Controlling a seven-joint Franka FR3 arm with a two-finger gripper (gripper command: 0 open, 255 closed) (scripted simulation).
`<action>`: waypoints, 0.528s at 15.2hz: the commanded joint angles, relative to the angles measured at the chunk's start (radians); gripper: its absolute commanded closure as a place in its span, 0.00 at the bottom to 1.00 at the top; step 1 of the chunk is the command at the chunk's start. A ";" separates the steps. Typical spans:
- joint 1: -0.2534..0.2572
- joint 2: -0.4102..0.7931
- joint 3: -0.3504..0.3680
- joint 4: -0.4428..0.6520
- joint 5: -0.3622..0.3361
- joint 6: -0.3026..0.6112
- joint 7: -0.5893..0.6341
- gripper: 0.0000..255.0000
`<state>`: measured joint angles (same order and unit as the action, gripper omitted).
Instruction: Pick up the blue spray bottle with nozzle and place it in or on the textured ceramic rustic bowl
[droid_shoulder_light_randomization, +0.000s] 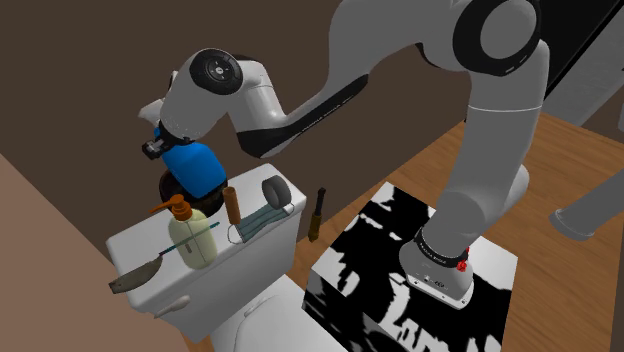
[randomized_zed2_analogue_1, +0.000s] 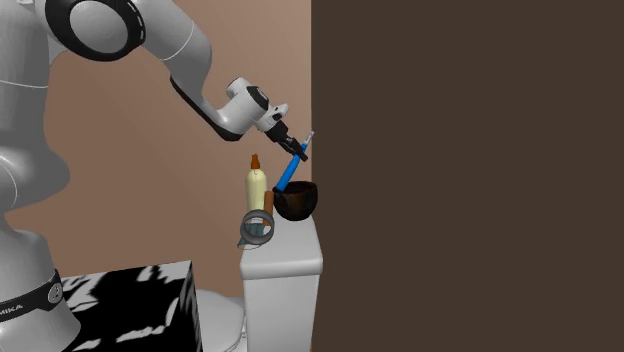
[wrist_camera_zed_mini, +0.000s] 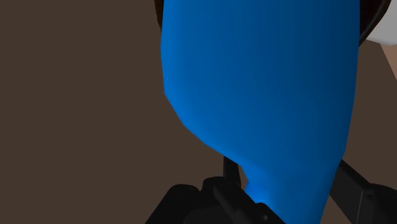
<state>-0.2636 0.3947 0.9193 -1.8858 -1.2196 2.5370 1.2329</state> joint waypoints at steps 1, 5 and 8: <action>0.001 0.001 0.000 0.000 -0.001 0.000 0.000 1.00; 0.000 0.001 0.000 0.000 0.000 0.000 0.000 0.00; 0.001 0.001 0.000 0.000 -0.001 0.000 0.000 0.00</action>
<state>-0.2631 0.3954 0.9190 -1.8859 -1.2201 2.5369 1.2332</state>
